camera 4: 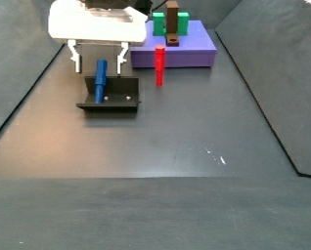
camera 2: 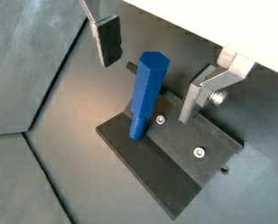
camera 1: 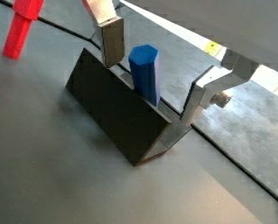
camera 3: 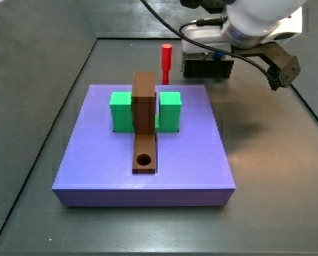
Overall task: Pick up the blue object. Move up. Place the blue object on the fixture. Regrasp the blue object. Move to above the board. Insert the blue object.
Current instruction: Regrasp the blue object.
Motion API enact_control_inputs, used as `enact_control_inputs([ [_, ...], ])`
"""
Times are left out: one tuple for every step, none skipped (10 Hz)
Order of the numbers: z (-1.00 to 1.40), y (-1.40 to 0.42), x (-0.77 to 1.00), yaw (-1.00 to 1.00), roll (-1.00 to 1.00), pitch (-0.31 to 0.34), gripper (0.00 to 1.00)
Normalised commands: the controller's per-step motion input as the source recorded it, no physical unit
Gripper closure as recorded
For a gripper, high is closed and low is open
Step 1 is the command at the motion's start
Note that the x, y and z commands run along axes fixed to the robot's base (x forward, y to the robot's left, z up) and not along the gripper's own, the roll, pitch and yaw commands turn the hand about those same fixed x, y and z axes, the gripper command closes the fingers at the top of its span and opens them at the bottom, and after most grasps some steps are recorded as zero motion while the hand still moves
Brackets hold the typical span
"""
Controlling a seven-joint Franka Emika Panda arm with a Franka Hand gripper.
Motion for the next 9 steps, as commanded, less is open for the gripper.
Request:
enact_control_inputs([
  [0.0, 0.0, 0.0, 0.0, 0.0, 0.0, 1.0],
  [0.0, 0.0, 0.0, 0.0, 0.0, 0.0, 1.0],
  [0.0, 0.0, 0.0, 0.0, 0.0, 0.0, 1.0],
  [0.0, 0.0, 0.0, 0.0, 0.0, 0.0, 1.0],
  [0.0, 0.0, 0.0, 0.0, 0.0, 0.0, 1.0],
  [0.0, 0.0, 0.0, 0.0, 0.0, 0.0, 1.0],
  [0.0, 0.0, 0.0, 0.0, 0.0, 0.0, 1.0],
  [0.0, 0.0, 0.0, 0.0, 0.0, 0.0, 1.0],
  [0.0, 0.0, 0.0, 0.0, 0.0, 0.0, 1.0],
])
